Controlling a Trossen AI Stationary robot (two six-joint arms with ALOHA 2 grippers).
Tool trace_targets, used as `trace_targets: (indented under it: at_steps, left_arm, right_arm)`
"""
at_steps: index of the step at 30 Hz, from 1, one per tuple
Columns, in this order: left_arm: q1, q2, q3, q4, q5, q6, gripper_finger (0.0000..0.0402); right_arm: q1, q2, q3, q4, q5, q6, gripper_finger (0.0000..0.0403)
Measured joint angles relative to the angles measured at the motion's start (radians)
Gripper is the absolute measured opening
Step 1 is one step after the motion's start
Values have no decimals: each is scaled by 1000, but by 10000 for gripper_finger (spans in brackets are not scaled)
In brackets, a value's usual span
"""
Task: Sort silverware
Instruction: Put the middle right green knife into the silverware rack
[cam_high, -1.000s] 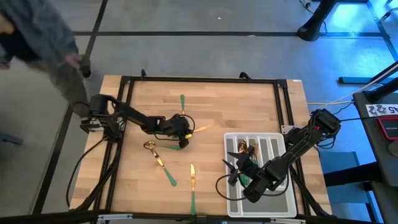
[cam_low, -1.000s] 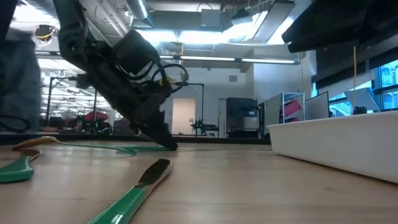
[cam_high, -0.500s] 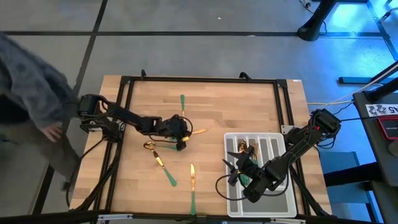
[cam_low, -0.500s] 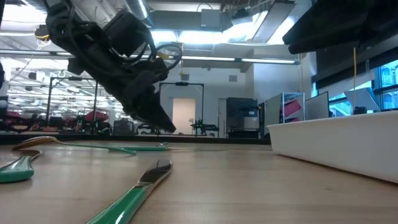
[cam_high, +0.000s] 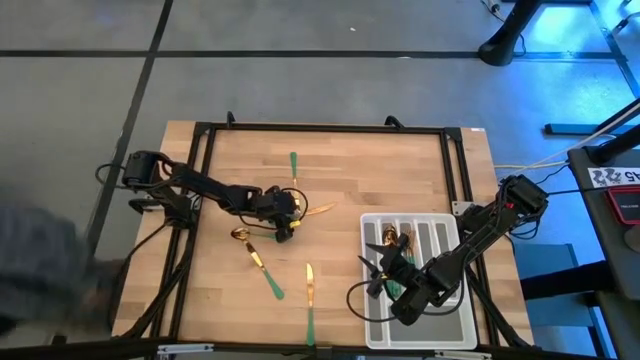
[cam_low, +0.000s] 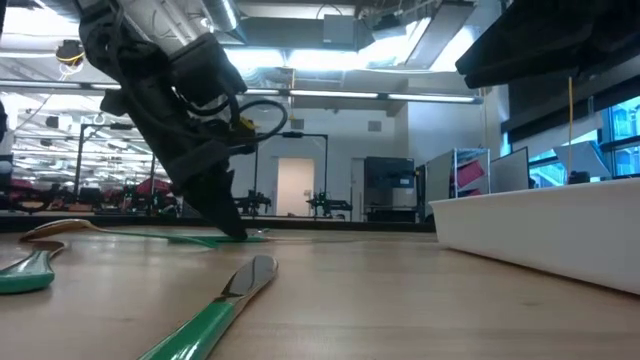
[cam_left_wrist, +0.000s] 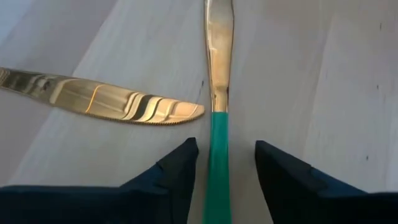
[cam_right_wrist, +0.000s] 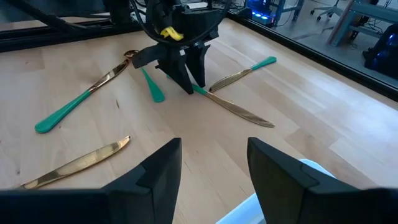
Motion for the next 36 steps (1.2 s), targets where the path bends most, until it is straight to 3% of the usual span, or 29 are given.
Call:
trace_targets:
  at_steps: [4, 11, 15, 19, 24, 31, 36]
  left_arm:
    - [1, 16, 1, -25, 11, 7, 134]
    - [1, 28, 1, -38, -4, 0, 26]
    - [-1, 28, 0, -31, -5, -31, 17]
    - [-8, 28, 0, -28, -27, -31, 22]
    - [-26, 23, -3, -19, -43, -36, 12]
    - [-84, 1, -9, -10, -65, -49, 13]
    - [-124, -2, -8, -9, -96, -37, 8]
  right_arm:
    - [0, 0, 0, 1, 5, 2, 182]
    - [0, 0, 0, 3, -2, 13, 182]
    - [-15, 0, -1, 34, -31, 13, 182]
    - [-61, 1, -1, 71, -173, 5, 182]
    - [-151, 19, -1, 168, -379, -125, 182]
    - [-325, 31, 0, 284, -533, -494, 182]
    - [-528, 54, 5, 360, -841, -700, 182]
